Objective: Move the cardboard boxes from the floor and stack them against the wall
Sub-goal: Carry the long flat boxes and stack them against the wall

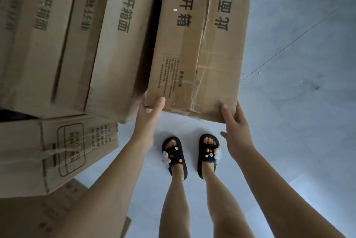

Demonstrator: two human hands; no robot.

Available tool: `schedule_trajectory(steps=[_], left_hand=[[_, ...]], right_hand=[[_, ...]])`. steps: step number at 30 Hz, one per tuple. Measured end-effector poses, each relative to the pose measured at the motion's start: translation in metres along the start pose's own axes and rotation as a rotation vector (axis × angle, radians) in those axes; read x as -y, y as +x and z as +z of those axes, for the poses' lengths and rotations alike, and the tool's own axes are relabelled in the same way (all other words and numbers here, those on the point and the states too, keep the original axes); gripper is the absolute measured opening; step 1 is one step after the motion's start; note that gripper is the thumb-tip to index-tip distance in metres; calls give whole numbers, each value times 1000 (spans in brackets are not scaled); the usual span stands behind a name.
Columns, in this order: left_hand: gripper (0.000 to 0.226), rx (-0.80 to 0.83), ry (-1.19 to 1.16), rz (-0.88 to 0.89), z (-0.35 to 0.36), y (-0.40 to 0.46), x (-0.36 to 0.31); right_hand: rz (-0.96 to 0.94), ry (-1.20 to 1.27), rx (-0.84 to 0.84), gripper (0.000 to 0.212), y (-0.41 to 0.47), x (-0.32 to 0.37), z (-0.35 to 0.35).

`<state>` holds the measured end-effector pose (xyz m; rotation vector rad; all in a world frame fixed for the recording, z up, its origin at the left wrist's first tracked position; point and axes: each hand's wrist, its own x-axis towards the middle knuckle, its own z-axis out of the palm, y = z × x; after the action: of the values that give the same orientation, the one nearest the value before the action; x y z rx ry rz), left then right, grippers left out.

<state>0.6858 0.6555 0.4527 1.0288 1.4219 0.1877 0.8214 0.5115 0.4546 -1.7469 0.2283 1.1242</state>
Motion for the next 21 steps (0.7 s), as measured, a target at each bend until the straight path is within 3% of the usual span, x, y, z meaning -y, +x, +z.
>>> schedule_trajectory(steps=[3,9,12,21], left_hand=[[35,-65,-133,48,21,-28,-45],[18,-134,-345,-35,38,-102,-111],[31,-173,-370,-60,37,-147,-126],[44,-232,-371,51,9,-266,-140]], right_hand=[[-54,67,-61,35,-17,48,-8],[-145,155,-105,37,-69,120,-25],[-141,151,-103,38,-107,135,-40],[-187,84,-54,39,-224,142,-72]])
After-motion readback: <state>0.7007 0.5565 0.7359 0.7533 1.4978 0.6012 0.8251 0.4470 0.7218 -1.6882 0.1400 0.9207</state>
